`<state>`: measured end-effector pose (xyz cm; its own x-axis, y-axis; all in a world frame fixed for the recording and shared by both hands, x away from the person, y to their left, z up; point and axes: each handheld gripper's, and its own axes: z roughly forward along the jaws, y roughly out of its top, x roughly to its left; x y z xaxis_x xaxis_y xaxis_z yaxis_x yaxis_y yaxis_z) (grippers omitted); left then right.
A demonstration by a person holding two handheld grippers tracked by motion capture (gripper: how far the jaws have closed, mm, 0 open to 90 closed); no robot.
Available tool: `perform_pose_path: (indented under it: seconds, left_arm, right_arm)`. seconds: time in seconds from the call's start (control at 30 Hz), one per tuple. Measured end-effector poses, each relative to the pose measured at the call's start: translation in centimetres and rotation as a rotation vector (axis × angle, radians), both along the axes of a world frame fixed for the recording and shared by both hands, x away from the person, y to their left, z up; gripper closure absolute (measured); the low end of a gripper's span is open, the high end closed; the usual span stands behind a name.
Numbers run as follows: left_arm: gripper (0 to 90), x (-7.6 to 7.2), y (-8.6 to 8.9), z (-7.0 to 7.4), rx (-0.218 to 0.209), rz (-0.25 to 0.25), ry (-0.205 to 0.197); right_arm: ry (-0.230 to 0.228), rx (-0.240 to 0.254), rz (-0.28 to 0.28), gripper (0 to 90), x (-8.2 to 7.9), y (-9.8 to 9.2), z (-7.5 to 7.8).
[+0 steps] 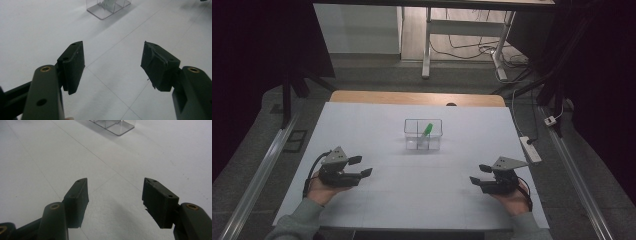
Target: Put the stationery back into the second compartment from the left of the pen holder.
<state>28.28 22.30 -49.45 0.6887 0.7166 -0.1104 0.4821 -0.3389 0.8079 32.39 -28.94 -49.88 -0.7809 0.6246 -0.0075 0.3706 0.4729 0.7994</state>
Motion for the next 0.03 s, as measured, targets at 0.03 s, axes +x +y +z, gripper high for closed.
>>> perform_pose_path:
  seconds: [0.03]
  left_arm:
    - [34.4, -0.02, 0.04, -0.03, -0.001, 0.001, 0.001]
  right_arm:
    - [0.0, 0.0, 0.0, 37.5, 0.01, 0.01, 0.02]
